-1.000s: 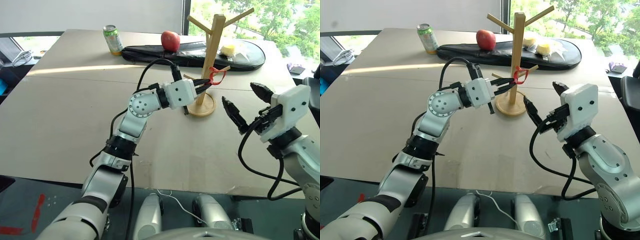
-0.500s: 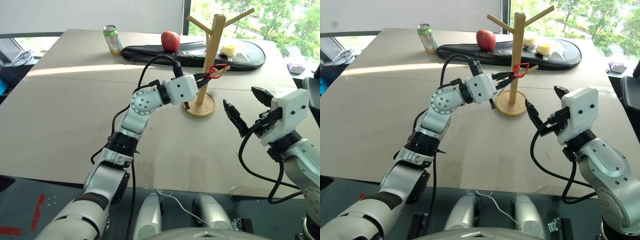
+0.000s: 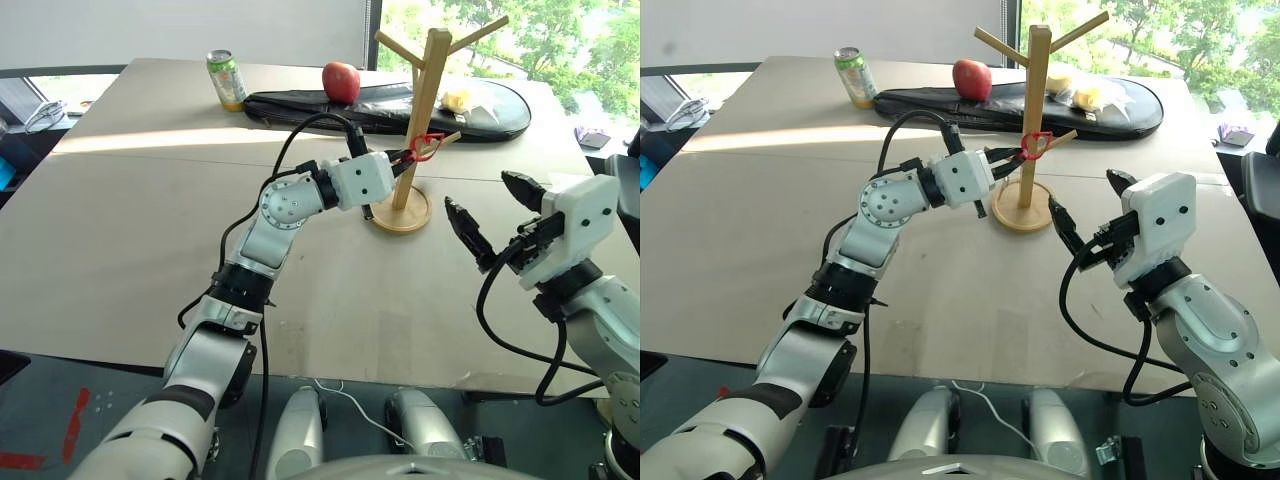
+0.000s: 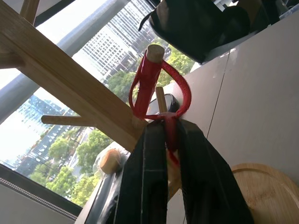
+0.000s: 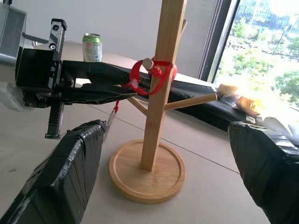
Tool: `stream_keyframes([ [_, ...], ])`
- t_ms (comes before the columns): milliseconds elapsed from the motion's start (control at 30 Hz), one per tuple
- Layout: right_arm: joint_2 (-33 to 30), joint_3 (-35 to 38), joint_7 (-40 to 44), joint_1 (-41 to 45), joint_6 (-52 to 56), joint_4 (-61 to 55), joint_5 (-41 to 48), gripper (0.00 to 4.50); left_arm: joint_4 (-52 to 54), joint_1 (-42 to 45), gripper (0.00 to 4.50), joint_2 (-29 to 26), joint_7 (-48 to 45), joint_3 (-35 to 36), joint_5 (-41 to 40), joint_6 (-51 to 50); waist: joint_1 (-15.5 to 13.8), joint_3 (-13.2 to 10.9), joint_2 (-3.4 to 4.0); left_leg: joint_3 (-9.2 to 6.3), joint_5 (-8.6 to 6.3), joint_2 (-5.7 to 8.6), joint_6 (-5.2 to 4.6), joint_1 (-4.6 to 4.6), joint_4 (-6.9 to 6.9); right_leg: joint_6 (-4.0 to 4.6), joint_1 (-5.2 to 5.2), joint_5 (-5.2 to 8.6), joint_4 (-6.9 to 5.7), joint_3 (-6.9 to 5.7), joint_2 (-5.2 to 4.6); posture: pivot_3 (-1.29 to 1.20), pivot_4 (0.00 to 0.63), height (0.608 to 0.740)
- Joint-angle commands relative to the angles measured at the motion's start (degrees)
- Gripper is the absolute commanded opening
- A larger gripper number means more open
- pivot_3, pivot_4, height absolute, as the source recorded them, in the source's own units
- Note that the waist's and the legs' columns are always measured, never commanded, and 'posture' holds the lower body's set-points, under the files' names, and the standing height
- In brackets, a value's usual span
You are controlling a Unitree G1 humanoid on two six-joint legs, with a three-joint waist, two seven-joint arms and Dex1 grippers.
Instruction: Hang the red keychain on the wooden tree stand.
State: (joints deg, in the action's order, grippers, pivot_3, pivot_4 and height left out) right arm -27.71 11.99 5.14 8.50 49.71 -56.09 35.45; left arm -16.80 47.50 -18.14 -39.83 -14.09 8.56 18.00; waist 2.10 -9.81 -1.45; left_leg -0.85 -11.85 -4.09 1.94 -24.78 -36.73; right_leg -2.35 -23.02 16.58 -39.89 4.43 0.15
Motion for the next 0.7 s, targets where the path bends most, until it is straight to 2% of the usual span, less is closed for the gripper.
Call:
stream_keyframes([
  [33,-0.28,0.89,-0.14,0.68,-0.39,-1.70,0.73,4.50,3.34,-0.35,2.23,-0.19,-0.59,0.85,-2.13,-1.01,0.01,0.00,0.00,0.00,0.00,0.00,0.00,0.00,0.00,0.00,0.00,0.00,0.00,0.00,0.00,0.00,0.150,0.740],
  [200,-1.59,1.30,1.87,0.20,-1.07,0.09,1.13,4.50,7.96,-3.33,4.39,-3.37,-4.30,2.95,-6.64,-7.18,0.15,0.00,0.00,0.00,0.00,0.00,0.00,0.00,0.00,0.00,0.00,0.00,0.00,0.00,0.00,0.00,0.150,0.740],
  [333,-5.46,2.70,7.60,-0.26,-2.05,3.70,2.07,4.50,16.42,-7.36,4.46,-9.42,-10.22,8.58,-17.78,-26.37,0.58,-0.01,0.03,0.01,0.00,-0.04,0.00,0.06,0.04,0.01,0.00,0.00,-0.04,0.02,0.02,0.00,0.150,0.740],
  [500,-12.64,6.35,17.52,1.30,-3.44,12.50,3.96,4.50,19.43,-7.53,4.46,-22.54,-18.90,16.67,-30.34,-49.95,0.27,-0.03,0.02,-0.08,0.00,-0.04,0.00,0.00,0.00,0.00,0.01,0.01,0.02,-0.08,0.01,0.00,0.150,0.740],
  [633,-17.38,8.16,24.18,3.14,-4.23,19.21,5.40,4.50,16.39,-6.97,4.46,-29.63,-23.19,21.77,-36.53,-58.16,0.27,-0.05,0.04,-0.08,0.00,-0.04,0.00,0.04,0.05,0.01,0.02,0.02,0.03,-0.11,0.01,0.00,0.150,0.740],
  [700,-19.09,7.82,26.79,4.20,-5.36,22.42,4.64,4.50,14.12,-7.09,4.46,-31.67,-24.13,23.36,-36.93,-58.08,0.15,-0.05,0.03,-0.09,0.00,-0.04,0.00,0.04,0.05,0.01,0.03,0.02,0.03,-0.12,0.00,0.00,0.150,0.740],
])
